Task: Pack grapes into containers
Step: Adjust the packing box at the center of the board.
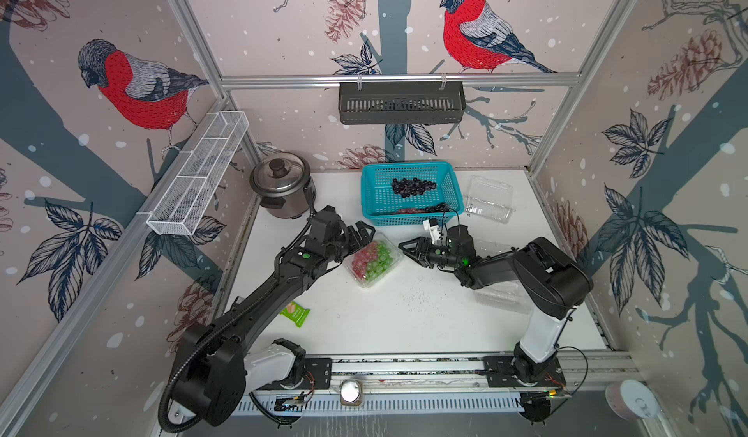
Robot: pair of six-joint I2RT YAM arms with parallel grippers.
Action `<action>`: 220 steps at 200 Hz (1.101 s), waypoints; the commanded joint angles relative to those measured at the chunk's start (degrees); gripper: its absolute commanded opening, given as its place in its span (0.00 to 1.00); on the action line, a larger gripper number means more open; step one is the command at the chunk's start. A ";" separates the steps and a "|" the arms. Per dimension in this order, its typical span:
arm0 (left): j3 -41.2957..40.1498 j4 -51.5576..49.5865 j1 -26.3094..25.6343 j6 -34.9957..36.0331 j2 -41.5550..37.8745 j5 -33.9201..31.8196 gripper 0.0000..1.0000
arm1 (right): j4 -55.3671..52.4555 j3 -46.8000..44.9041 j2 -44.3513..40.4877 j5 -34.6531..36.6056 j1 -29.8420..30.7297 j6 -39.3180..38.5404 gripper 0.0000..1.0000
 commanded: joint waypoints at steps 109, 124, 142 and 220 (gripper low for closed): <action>-14.01 14.07 5.59 -13.40 0.03 6.91 0.98 | -32.25 12.92 -3.36 13.41 3.70 -21.77 1.00; -12.59 15.41 5.61 -12.91 3.09 8.16 0.98 | -32.93 13.50 -3.25 13.55 3.52 -22.28 1.00; -10.15 16.30 5.63 -11.43 7.13 10.20 0.98 | -33.36 13.68 -3.34 13.22 3.22 -22.48 1.00; 1.95 20.46 0.84 -8.38 23.38 12.85 0.98 | -31.62 10.40 -5.75 9.77 -0.36 -20.82 1.00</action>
